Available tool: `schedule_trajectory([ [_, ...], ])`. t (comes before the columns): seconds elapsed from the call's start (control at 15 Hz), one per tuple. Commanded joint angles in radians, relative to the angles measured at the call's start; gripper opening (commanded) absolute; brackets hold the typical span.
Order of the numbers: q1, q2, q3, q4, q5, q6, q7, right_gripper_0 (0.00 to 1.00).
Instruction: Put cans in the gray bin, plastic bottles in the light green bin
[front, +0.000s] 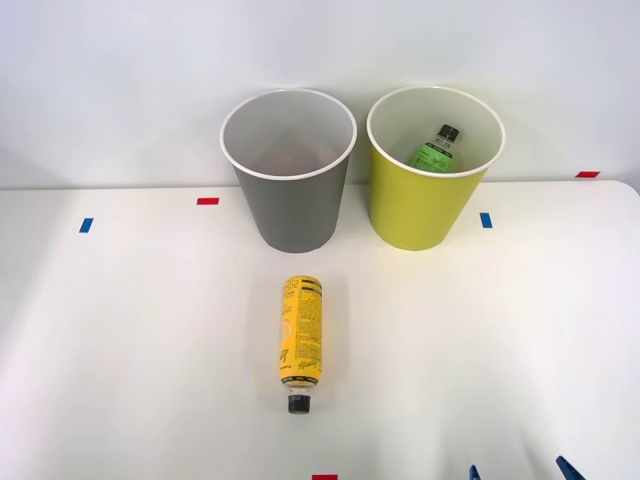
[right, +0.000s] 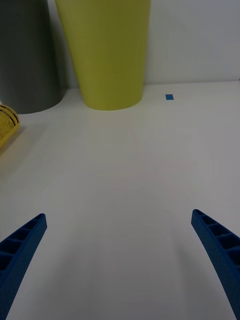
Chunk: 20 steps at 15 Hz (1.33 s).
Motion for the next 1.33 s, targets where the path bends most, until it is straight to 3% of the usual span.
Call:
schedule_trajectory([
  [0.07,0.0,0.0,0.0,0.0,0.0,0.0,0.0,1.0],
  [1.33,0.0,0.0,0.0,0.0,0.0,0.0,0.0,1.0],
])
